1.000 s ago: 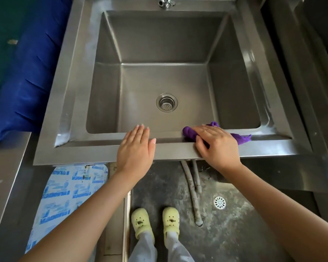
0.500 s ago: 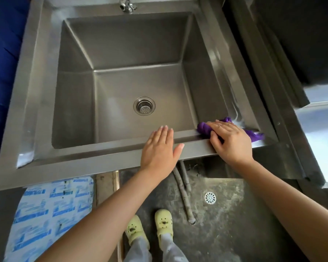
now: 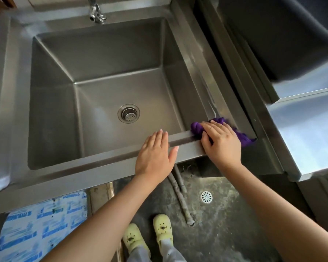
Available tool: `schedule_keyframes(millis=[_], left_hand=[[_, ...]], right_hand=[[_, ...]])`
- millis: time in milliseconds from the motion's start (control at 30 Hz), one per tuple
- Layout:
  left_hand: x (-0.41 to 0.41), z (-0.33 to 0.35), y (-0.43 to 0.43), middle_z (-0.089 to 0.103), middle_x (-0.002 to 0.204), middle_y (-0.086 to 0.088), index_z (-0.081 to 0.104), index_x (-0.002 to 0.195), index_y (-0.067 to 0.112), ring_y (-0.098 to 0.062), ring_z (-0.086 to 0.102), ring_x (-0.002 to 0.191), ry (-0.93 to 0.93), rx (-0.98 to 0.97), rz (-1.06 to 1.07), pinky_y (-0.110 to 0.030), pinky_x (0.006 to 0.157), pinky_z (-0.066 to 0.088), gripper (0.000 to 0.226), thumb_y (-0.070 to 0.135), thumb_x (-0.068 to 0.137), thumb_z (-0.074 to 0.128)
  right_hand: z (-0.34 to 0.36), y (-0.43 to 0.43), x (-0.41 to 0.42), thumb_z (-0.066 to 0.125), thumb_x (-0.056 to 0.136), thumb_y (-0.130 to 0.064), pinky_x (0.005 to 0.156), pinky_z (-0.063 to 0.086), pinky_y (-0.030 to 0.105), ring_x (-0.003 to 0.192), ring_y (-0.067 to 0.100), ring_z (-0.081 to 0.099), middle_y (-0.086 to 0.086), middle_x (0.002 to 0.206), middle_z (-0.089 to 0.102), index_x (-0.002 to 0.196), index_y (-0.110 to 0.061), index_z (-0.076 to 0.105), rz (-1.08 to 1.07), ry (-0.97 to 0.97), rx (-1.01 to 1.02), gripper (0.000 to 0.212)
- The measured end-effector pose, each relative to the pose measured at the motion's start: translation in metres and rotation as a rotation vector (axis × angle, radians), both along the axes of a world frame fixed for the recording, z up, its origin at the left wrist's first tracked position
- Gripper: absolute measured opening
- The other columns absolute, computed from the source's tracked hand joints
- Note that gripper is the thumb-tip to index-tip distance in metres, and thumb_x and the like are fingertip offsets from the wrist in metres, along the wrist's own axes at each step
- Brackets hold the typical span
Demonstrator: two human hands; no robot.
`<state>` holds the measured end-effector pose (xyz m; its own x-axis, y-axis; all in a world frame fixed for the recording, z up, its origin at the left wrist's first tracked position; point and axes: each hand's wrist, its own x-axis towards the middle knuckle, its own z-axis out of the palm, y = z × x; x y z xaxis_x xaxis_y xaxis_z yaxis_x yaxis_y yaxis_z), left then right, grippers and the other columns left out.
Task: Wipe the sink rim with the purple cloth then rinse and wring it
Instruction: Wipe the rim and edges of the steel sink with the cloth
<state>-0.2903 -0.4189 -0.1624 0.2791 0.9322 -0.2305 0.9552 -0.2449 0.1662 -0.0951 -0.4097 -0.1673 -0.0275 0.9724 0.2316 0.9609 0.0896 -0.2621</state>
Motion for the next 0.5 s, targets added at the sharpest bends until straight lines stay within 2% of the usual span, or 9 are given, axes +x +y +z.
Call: schedule_keyframes(millis=[167,300,400,500], left_hand=[[0.004,-0.001,0.005,0.012,0.158,-0.010,0.013,0.149,0.009,-0.019,0.010,0.146,-0.014,-0.046,0.026,-0.032,0.120,0.006,0.064,0.047,0.098,0.016],[0.031,-0.003,0.015,0.007,0.159,-0.009,0.010,0.150,0.010,-0.018,0.004,0.147,-0.054,-0.067,-0.016,-0.032,0.119,0.004,0.067,0.050,0.097,0.016],[0.056,-0.005,0.023,0.007,0.159,-0.009,0.009,0.149,0.009,-0.018,0.003,0.147,-0.075,-0.075,-0.063,-0.032,0.119,0.002,0.067,0.051,0.097,0.015],[0.064,-0.007,0.026,0.006,0.159,-0.009,0.009,0.149,0.009,-0.018,0.003,0.147,-0.071,-0.078,-0.065,-0.032,0.119,0.002,0.068,0.051,0.096,0.015]], right_hand=[[0.002,0.001,-0.002,0.035,0.096,-0.030,0.110,0.036,0.042,0.122,0.027,0.054,0.009,0.131,0.059,0.125,-0.012,0.059,-0.089,-0.074,-0.109,0.042],[0.005,0.012,0.013,0.023,0.100,-0.037,0.118,0.013,0.039,0.142,0.023,0.025,0.009,0.152,0.031,0.142,-0.015,0.036,-0.071,-0.101,-0.248,0.049],[0.006,0.025,0.030,0.021,0.101,-0.038,0.117,-0.001,0.036,0.147,0.019,0.005,0.006,0.158,0.013,0.148,-0.018,0.022,-0.035,-0.142,-0.315,0.051],[0.004,0.041,0.040,0.019,0.100,-0.039,0.116,-0.008,0.035,0.147,0.017,-0.004,0.004,0.159,0.003,0.149,-0.018,0.015,-0.013,-0.168,-0.364,0.053]])
